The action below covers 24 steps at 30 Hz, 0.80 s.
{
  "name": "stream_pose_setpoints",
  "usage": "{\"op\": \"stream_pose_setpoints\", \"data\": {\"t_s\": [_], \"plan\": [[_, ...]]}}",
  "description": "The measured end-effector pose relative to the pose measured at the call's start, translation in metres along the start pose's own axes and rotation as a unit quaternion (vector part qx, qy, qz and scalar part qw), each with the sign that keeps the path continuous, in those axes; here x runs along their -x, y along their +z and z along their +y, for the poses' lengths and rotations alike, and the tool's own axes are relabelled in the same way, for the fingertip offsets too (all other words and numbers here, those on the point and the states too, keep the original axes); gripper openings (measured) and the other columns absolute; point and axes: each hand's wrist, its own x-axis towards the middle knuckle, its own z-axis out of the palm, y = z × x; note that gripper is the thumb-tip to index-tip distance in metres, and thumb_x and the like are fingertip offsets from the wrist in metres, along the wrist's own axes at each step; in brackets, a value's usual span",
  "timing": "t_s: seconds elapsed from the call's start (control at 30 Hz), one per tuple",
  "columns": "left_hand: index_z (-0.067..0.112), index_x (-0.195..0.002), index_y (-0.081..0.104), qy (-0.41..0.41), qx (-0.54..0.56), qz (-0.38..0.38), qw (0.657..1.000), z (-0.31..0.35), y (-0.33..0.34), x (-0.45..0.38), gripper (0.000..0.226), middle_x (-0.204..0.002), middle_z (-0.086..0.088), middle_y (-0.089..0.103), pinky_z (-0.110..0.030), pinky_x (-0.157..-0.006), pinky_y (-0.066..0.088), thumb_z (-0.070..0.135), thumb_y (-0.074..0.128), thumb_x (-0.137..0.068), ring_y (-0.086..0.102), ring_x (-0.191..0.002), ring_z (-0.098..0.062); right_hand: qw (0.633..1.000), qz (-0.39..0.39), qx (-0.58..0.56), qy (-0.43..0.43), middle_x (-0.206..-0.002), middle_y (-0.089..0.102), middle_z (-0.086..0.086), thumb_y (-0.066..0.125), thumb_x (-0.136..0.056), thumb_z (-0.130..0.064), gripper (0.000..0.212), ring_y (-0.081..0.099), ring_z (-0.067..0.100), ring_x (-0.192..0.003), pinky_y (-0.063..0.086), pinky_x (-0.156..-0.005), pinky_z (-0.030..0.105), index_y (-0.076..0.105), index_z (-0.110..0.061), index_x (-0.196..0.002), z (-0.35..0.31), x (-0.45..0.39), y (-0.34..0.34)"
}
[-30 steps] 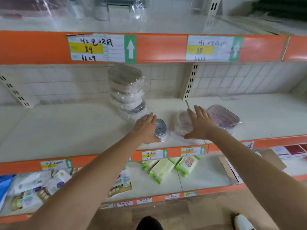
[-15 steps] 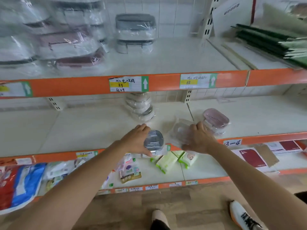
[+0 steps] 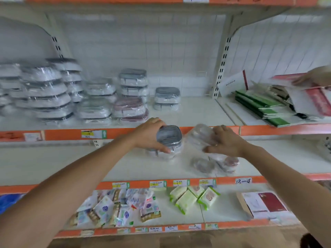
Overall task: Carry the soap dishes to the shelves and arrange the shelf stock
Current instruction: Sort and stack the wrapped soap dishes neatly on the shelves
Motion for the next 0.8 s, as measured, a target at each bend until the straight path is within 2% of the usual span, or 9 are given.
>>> {"op": "stream_pose_setpoints", "data": {"t_s": [0.1, 0.2, 0.27, 0.33, 0.43, 0.63, 0.8], "plan": [[0.014, -0.134, 0.045, 0.002, -0.022, 0.051, 0.998, 0.000, -0.020, -0.014, 0.091, -0.127, 0.000, 0.046, -0.023, -0.096, 0.032, 0.055, 0.083, -0.062, 0.040, -0.121, -0.016, 0.999, 0.045, 0.019, -0.011, -0.118, 0.045, 0.011, 0.069, -0.062, -0.066, 0.091, 0.042, 0.030, -0.117, 0.035, -0.090, 0.032, 0.043, -0.005, -0.125, -0.006, -0.017, -0.024], [0.015, -0.142, 0.040, 0.009, -0.057, 0.089, 0.994, -0.005, -0.033, -0.035, 0.098, -0.137, -0.002, 0.043, -0.032, -0.108, 0.029, 0.057, 0.080, -0.063, 0.036, -0.128, -0.021, 0.995, 0.089, 0.040, -0.004, -0.127, 0.043, 0.015, 0.073, -0.071, -0.055, 0.084, 0.038, 0.032, -0.121, 0.034, -0.095, 0.034, 0.041, -0.004, -0.129, -0.007, -0.042, -0.040], [0.019, -0.147, 0.032, -0.002, -0.083, 0.104, 0.991, -0.009, -0.040, -0.052, 0.102, -0.146, 0.001, 0.037, -0.039, -0.110, 0.029, 0.060, 0.077, -0.065, 0.031, -0.132, -0.023, 0.993, 0.108, 0.049, 0.010, -0.131, 0.041, 0.016, 0.073, -0.071, -0.054, 0.085, 0.036, 0.033, -0.123, 0.033, -0.098, 0.037, 0.038, -0.003, -0.130, -0.005, -0.062, -0.048], [0.019, -0.149, 0.027, -0.009, -0.094, 0.110, 0.989, -0.013, -0.048, -0.073, 0.103, -0.148, 0.002, 0.033, -0.040, -0.109, 0.030, 0.060, 0.075, -0.068, 0.030, -0.132, -0.024, 0.991, 0.118, 0.064, 0.021, -0.135, 0.039, 0.016, 0.071, -0.071, -0.058, 0.090, 0.035, 0.034, -0.126, 0.032, -0.101, 0.039, 0.035, -0.003, -0.133, 0.000, -0.083, -0.052], [0.015, -0.151, 0.022, -0.017, -0.108, 0.110, 0.988, -0.019, -0.063, -0.110, 0.104, -0.149, -0.003, 0.031, -0.037, -0.110, 0.029, 0.058, 0.073, -0.071, 0.029, -0.132, -0.025, 0.990, 0.116, 0.078, 0.031, -0.140, 0.035, 0.017, 0.069, -0.071, -0.061, 0.096, 0.032, 0.034, -0.130, 0.031, -0.103, 0.039, 0.030, -0.002, -0.137, 0.010, -0.118, -0.058], [0.014, -0.151, 0.023, -0.053, -0.064, 0.124, 0.989, -0.041, -0.083, -0.187, 0.104, -0.136, -0.010, 0.031, -0.033, -0.108, 0.031, 0.051, 0.078, -0.071, 0.033, -0.129, -0.025, 0.992, 0.089, 0.093, 0.019, -0.139, 0.034, 0.012, 0.068, -0.074, -0.057, 0.088, 0.032, 0.030, -0.129, 0.030, -0.103, 0.037, 0.031, -0.007, -0.136, 0.030, -0.185, -0.075], [0.012, -0.150, 0.024, -0.067, -0.052, 0.100, 0.991, -0.055, -0.086, -0.232, 0.098, -0.141, -0.009, 0.031, -0.033, -0.110, 0.030, 0.039, 0.080, -0.074, 0.030, -0.134, -0.024, 0.993, 0.062, 0.097, 0.010, -0.137, 0.033, 0.010, 0.070, -0.072, -0.054, 0.087, 0.032, 0.029, -0.127, 0.029, -0.104, 0.038, 0.030, -0.011, -0.136, 0.045, -0.228, -0.076]]}}
